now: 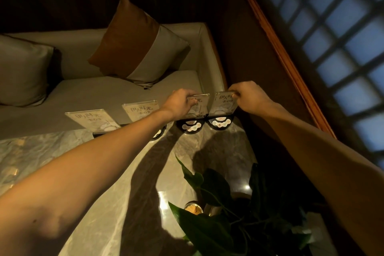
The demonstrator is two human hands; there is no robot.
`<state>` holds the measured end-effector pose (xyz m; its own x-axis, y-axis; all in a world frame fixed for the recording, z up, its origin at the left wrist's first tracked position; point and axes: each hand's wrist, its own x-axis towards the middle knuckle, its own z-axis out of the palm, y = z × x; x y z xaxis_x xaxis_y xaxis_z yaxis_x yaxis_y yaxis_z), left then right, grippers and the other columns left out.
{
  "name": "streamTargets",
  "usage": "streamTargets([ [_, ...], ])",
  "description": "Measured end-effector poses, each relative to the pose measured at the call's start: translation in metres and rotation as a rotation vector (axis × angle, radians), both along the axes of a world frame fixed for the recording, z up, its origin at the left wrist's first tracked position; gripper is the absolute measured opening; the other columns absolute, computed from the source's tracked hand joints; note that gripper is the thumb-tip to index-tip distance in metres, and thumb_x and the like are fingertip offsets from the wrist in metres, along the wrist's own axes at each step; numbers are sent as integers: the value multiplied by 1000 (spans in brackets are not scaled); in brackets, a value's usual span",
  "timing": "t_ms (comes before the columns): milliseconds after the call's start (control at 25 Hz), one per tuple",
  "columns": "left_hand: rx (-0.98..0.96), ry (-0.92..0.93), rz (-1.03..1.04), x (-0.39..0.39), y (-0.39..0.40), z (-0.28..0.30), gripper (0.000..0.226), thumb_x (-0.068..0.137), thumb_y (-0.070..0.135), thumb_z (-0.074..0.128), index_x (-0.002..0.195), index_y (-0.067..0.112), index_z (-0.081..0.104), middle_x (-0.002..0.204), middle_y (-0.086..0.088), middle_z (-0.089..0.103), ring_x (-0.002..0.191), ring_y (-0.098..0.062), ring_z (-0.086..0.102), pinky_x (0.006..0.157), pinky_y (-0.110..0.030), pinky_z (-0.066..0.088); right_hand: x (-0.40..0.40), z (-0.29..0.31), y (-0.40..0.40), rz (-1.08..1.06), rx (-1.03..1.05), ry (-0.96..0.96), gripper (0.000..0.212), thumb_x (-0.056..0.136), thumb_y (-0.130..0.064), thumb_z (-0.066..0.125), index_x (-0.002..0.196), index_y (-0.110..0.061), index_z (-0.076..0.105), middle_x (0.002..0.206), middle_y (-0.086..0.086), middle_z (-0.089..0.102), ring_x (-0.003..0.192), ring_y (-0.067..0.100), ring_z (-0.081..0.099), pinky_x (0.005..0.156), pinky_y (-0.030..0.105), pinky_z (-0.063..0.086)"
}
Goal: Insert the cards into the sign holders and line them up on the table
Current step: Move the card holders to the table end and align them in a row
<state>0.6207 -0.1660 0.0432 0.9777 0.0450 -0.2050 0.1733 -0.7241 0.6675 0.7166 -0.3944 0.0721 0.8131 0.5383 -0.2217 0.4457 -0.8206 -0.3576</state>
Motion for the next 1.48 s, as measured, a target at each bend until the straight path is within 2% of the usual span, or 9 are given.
streamTargets([
  [120,-11,-8,15,1,0,-2,25,98,20,59,121,17,69,111,-7,73,108,-25,64,84,-23,39,-2,1,-1,-9,8,11,25,101,-9,55,124,-12,66,125,9,68,114,22,65,81,25,54],
  [280,-11,-16,2,1,0,-3,23,98,19,59,118,17,70,109,-7,73,106,-25,65,83,-24,41,-2,0,-5,-1,13,17,24,101,-9,54,122,-12,66,124,9,69,112,22,66,73,17,49],
  [400,-13,-15,6,1,2,-4,24,98,20,59,118,18,70,109,-7,74,106,-25,64,87,-28,44,-3,-2,-4,-8,18,9,24,102,-10,52,122,-12,65,125,9,68,115,24,65,80,25,52],
  [560,9,-7,-20,1,3,-4,24,98,23,58,119,19,70,111,-6,73,107,-26,65,93,-37,50,-6,-4,-3,-22,22,-6,25,103,-11,52,123,-13,65,125,9,67,115,25,65,83,27,54],
  [680,18,-10,-21,2,4,-5,22,98,23,58,116,18,70,107,-7,74,103,-27,65,91,-40,51,-9,-5,-3,-22,25,-29,25,103,-10,51,124,-12,65,126,10,67,117,26,64,90,34,57],
  [1000,-18,1,-34,2,2,-1,23,99,21,59,119,17,70,108,-6,73,103,-22,65,91,-35,50,-10,-5,-10,-6,27,-31,24,102,-12,53,122,-14,67,123,9,68,115,26,64,94,44,58],
  [1280,-24,17,-19,2,4,-1,26,99,22,59,121,17,70,114,-6,73,107,-23,64,96,-37,49,-12,-6,-9,-18,34,5,28,103,-11,51,128,-15,64,126,7,67,118,23,63,93,34,54],
  [1480,5,16,-52,2,1,-1,23,99,23,59,116,16,71,106,-10,74,101,-26,67,90,-38,52,-13,-6,-9,-18,24,14,29,103,-11,50,130,-15,62,127,7,66,118,23,63,92,32,54],
])
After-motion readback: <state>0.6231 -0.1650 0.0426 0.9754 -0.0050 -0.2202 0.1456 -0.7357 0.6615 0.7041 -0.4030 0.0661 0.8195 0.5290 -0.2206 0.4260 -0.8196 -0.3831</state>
